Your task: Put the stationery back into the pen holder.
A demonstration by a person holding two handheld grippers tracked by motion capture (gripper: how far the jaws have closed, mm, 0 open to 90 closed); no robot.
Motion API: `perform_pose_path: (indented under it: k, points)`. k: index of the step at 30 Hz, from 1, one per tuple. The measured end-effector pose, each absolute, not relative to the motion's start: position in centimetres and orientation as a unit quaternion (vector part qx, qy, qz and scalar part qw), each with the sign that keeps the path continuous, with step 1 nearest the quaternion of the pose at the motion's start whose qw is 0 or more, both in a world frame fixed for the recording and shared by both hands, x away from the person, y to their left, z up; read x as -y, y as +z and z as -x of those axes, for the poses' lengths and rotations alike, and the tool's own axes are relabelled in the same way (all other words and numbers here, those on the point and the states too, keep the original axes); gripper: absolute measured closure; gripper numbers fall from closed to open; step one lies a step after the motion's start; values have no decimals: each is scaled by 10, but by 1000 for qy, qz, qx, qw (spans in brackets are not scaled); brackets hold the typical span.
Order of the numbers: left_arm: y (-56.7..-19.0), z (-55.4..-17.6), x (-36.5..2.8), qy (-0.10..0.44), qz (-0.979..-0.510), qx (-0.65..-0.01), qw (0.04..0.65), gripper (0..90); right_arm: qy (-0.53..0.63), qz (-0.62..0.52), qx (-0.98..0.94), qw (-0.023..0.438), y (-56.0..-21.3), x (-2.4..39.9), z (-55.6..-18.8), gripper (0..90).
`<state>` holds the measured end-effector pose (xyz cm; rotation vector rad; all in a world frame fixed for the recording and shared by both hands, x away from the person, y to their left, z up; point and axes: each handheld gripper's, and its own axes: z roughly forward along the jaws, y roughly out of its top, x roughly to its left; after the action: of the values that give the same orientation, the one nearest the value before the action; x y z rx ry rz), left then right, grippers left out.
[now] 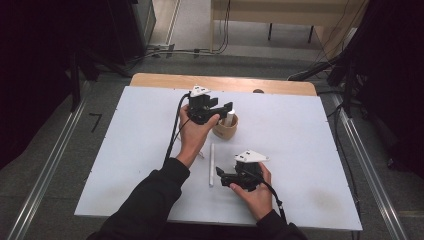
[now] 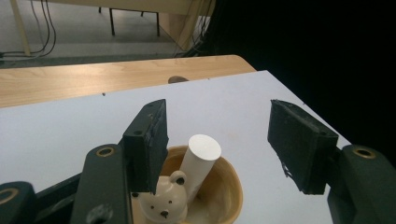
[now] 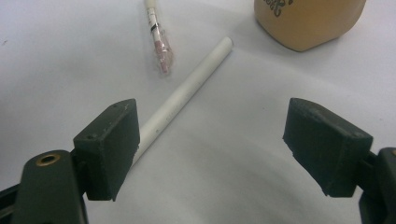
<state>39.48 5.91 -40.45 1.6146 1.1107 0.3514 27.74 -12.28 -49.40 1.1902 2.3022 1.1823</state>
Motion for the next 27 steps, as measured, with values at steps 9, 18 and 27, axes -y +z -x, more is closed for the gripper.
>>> perform_pose_path:
  k: [9, 18, 27]
  points:
    - [-395, -377, -81, 147, -672, -469, 554, 313, 408, -411, -802, 146, -495, 119, -276, 170]
    - [-401, -359, -102, 153, -668, -478, 549, 289, 407, -414, -800, 149, -496, 116, -276, 177]
    - [-411, -341, -118, 163, -678, -479, 533, 247, 406, -415, -798, 159, -494, 113, -280, 179]
